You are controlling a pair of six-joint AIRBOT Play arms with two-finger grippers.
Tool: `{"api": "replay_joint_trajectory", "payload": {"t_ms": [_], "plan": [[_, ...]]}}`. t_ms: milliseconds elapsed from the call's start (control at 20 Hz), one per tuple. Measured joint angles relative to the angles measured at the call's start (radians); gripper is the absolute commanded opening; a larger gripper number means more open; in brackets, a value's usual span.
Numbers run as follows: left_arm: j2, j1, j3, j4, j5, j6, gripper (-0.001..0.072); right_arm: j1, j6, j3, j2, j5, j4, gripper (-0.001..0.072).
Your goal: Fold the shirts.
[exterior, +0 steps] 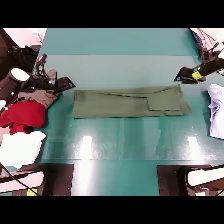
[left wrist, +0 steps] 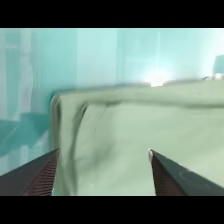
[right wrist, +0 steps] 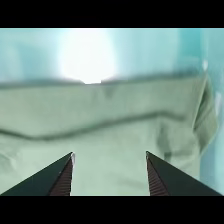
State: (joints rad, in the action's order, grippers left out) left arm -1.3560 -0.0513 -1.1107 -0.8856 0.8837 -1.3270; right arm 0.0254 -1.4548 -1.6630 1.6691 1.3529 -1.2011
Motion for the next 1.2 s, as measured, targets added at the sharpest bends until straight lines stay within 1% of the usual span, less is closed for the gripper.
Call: {"api": "replay_joint_trajectory", "payload": {"t_ms": [50,150,200,250,400,550,700,850,1000,1150,1200], "plan": [[-0.001,0.000,-0.027,0.000,0.023,-0.004,0.0645,0.023,0.016,-0.023,0.015,0.016,0.045,0.0513],[-0.002,0.002,-0.074,0.005,0.084,-0.011,0.0162,0.076,0.051,-0.051,0.033,0.072,0.106,0.0513],[-0.003,0.002,-0.089,0.007,0.117,-0.011,0.0029,0.109,0.066,-0.054,0.039,0.096,0.121,0.0573],[-0.004,0.002,-0.100,0.008,0.144,-0.011,0.0026,0.139,0.077,-0.050,0.043,0.119,0.134,0.0699],[-0.005,0.013,-0.116,0.018,0.210,-0.002,0.0026,0.229,0.111,0.012,0.050,0.151,0.162,0.0703],[-0.007,0.052,-0.115,0.023,0.239,0.005,0.0026,0.294,0.182,0.123,0.053,0.128,0.215,0.0694],[-0.012,0.111,-0.106,0.020,0.225,0.008,0.0026,0.326,0.261,0.223,0.056,0.078,0.257,0.0695],[-0.018,0.153,-0.101,0.012,0.178,0.005,0.0026,0.337,0.311,0.266,0.075,0.056,0.277,0.0694],[-0.026,0.172,-0.096,0.012,0.156,-0.003,0.0026,0.328,0.334,0.250,0.120,0.100,0.315,0.0688],[-0.033,0.178,-0.093,0.011,0.149,-0.007,0.0026,0.285,0.342,0.234,0.159,0.137,0.327,0.0504],[-0.035,0.180,-0.092,0.011,0.149,-0.008,0.0026,0.266,0.346,0.231,0.167,0.140,0.327,0.0380]]}}
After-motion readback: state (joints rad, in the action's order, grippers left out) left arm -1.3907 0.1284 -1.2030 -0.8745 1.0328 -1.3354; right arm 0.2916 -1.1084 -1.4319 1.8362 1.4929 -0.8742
